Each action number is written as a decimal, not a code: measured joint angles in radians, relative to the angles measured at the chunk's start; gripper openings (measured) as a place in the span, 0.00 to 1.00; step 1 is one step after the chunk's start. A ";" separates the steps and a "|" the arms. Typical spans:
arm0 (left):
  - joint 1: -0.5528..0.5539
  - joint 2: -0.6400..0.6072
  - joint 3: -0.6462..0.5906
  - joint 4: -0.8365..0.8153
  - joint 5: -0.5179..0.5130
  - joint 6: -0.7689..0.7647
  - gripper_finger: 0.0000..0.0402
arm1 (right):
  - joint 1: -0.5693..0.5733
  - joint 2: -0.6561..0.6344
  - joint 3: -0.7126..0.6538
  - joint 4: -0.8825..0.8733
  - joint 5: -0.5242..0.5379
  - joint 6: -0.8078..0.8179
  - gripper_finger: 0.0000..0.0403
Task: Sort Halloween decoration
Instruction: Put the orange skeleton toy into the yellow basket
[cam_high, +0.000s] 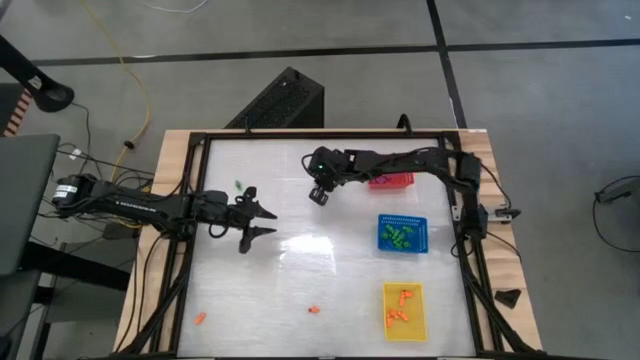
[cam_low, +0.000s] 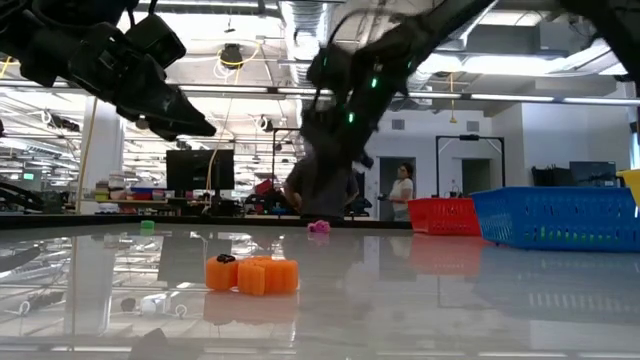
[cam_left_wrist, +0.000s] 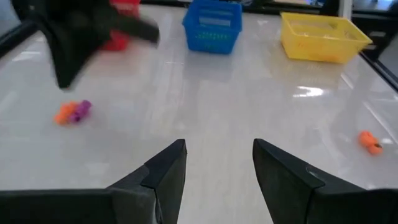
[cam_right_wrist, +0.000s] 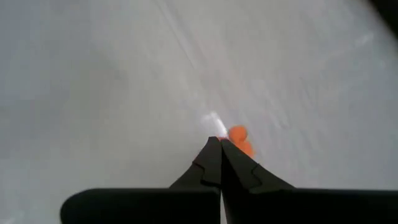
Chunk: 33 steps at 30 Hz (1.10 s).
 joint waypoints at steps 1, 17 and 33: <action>-0.001 0.000 0.000 -0.010 0.014 -0.001 0.43 | 0.008 -0.023 0.000 0.002 0.000 -0.006 0.05; -0.002 0.000 0.000 -0.051 0.054 0.012 0.43 | 0.217 -0.250 0.003 -0.124 0.005 -0.021 0.09; -0.002 0.000 0.000 -0.051 0.056 0.001 0.43 | 0.500 -0.033 0.003 0.003 -0.380 -0.084 0.24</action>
